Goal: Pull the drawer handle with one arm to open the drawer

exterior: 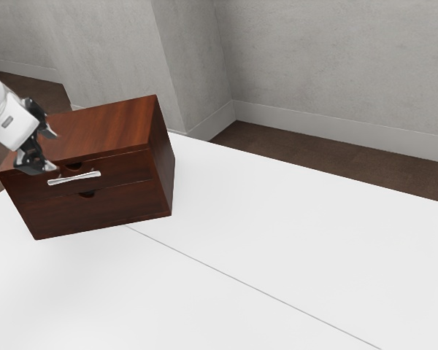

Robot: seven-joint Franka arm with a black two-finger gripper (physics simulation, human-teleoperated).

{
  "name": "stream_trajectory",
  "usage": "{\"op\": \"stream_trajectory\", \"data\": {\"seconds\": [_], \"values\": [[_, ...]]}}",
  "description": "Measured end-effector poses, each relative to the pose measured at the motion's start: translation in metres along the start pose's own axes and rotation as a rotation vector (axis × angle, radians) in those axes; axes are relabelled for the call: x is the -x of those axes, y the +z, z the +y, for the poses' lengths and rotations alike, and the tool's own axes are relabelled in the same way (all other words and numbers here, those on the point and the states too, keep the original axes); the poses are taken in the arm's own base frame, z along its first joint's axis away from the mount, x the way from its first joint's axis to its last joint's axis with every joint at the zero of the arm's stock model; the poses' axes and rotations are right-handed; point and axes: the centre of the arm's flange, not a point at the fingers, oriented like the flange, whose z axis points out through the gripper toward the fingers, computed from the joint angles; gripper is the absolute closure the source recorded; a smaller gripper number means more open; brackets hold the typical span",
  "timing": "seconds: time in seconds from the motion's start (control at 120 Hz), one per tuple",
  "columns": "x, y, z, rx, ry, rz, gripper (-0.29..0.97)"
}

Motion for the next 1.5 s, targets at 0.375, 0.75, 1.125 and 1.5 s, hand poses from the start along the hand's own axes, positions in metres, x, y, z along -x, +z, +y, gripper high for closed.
{"op": "stream_trajectory", "data": {"seconds": [0.375,0.75,1.125,1.5], "values": [[0.007,0.018,0.002,0.017,-0.068,-0.008,0.27],[0.027,0.045,0.004,0.078,-0.136,-0.044,0.32],[0.029,0.047,0.018,0.099,-0.149,-0.045,0.38],[0.016,0.064,0.021,0.125,-0.123,-0.044,0.43]]}}
